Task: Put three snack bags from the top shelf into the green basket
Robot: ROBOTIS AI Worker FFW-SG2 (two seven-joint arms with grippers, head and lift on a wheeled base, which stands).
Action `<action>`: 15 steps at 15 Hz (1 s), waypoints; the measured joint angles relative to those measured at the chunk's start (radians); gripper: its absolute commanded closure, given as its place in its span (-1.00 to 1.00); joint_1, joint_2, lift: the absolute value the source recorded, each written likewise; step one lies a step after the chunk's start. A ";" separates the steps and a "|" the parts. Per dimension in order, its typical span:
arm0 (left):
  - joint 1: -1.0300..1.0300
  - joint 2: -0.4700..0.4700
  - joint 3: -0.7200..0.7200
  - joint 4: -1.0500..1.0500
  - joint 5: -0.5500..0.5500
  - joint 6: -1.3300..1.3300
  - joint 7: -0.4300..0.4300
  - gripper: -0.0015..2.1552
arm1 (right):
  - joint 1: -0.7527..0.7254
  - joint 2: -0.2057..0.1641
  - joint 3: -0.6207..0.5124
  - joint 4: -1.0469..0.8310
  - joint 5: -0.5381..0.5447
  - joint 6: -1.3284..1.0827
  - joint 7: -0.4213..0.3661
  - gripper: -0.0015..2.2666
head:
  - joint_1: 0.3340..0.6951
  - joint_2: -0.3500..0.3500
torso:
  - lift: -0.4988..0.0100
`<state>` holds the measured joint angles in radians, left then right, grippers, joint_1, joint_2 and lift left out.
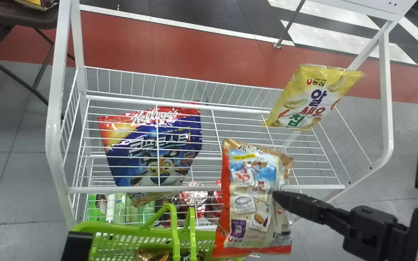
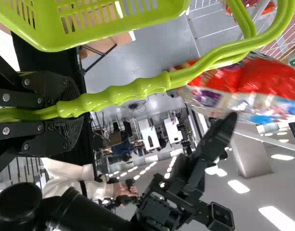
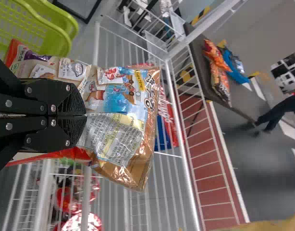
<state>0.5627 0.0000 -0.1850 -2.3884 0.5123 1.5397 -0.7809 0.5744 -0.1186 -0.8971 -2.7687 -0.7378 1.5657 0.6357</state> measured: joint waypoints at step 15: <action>-0.007 0.000 -0.004 -0.005 0.000 -0.006 -0.005 0.99 | 0.155 -0.069 0.512 0.233 0.172 0.004 0.004 0.96 | 1.00 -1.00 | 0.77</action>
<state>0.5557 0.0000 -0.1885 -2.3933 0.5125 1.5333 -0.7857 0.7292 -0.1878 -0.3854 -2.5355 -0.5659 1.5701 0.6394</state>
